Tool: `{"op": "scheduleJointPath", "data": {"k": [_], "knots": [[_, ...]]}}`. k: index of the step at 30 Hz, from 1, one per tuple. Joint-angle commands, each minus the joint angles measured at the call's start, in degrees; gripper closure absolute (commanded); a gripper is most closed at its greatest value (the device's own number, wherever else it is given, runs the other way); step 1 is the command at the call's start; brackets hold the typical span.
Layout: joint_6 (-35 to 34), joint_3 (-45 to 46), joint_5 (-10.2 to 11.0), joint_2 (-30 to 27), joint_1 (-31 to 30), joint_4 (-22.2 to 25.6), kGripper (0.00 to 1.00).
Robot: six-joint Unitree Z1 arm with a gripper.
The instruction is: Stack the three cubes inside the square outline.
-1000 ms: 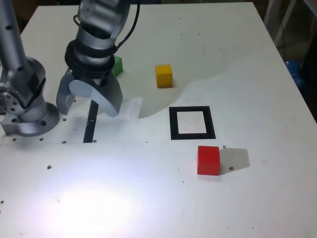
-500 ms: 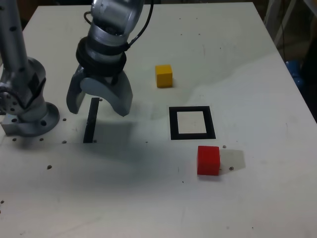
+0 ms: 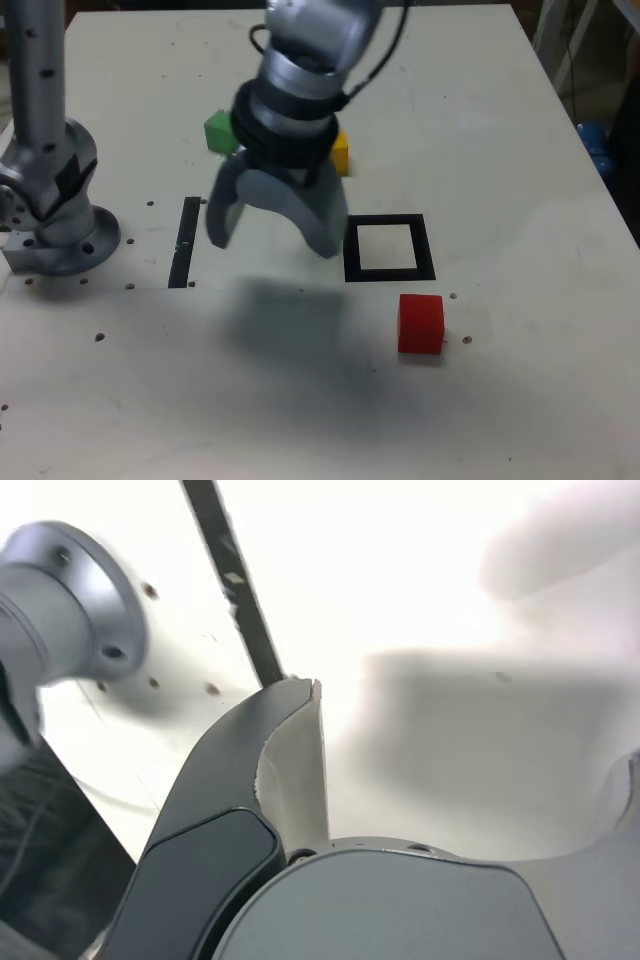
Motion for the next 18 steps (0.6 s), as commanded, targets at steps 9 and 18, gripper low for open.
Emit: {"op": "scheduleJointPath", "data": {"k": [9,18], "knots": [[-4.29,-18.72,-0.98,9.34,-2.64,6.79,0.01],[-6.37,-28.73,-1.88,17.22,-2.03,9.33,0.03]]}}
